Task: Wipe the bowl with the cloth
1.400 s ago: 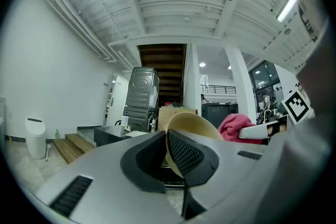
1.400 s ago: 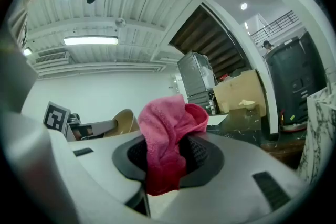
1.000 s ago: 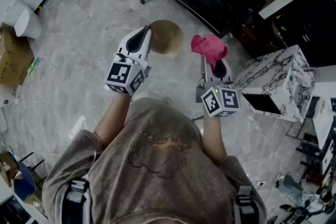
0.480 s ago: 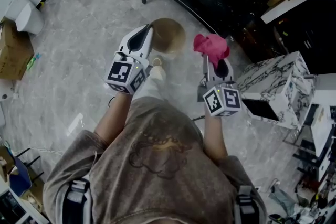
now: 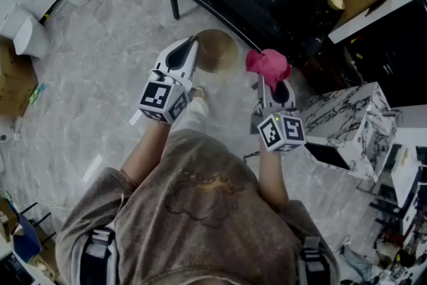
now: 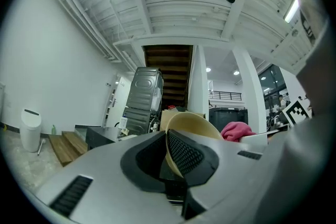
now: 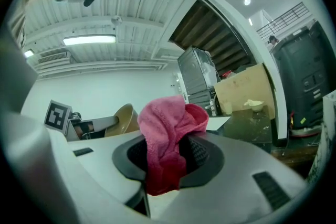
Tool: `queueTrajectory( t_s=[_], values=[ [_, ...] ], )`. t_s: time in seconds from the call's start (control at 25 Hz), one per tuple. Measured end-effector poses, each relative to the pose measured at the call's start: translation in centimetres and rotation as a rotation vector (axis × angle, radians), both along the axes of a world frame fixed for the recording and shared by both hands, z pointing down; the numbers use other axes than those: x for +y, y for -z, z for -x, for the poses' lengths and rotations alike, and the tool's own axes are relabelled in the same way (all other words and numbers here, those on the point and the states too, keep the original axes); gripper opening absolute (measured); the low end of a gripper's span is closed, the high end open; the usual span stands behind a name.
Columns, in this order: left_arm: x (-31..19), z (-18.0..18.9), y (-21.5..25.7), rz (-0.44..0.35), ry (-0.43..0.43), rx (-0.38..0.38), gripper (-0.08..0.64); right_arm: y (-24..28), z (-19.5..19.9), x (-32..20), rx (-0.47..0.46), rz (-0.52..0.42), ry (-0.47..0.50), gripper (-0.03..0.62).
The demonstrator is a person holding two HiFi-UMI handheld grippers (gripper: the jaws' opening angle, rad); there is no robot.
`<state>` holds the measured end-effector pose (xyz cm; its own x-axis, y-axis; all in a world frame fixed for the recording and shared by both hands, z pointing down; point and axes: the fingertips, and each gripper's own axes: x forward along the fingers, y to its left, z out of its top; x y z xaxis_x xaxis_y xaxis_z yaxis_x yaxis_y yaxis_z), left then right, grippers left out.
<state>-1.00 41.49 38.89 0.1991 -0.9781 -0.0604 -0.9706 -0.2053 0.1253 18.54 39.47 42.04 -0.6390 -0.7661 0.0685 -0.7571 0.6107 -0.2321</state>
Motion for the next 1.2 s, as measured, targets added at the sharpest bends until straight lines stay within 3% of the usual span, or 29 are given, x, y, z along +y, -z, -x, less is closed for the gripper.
queueTrajectory(
  t_s=[0.68, 1.04, 1.2],
  values=[
    [-19.0, 6.8, 2.1, -0.004, -0.07, -0.014, 0.026, 2.7, 6.4, -18.5, -0.008, -0.025, -0.067, 0.107],
    [-25.3, 9.6, 2.2, -0.016, -0.098, -0.022, 0.026, 2.4, 8.1, -24.2, -0.01, -0.018, -0.121, 0.107],
    [-27.3, 9.9, 1.6, 0.014, -0.114, -0.005, 0.026, 2.4, 8.3, -26.2, 0.001, -0.014, -0.134, 0.108]
  ],
)
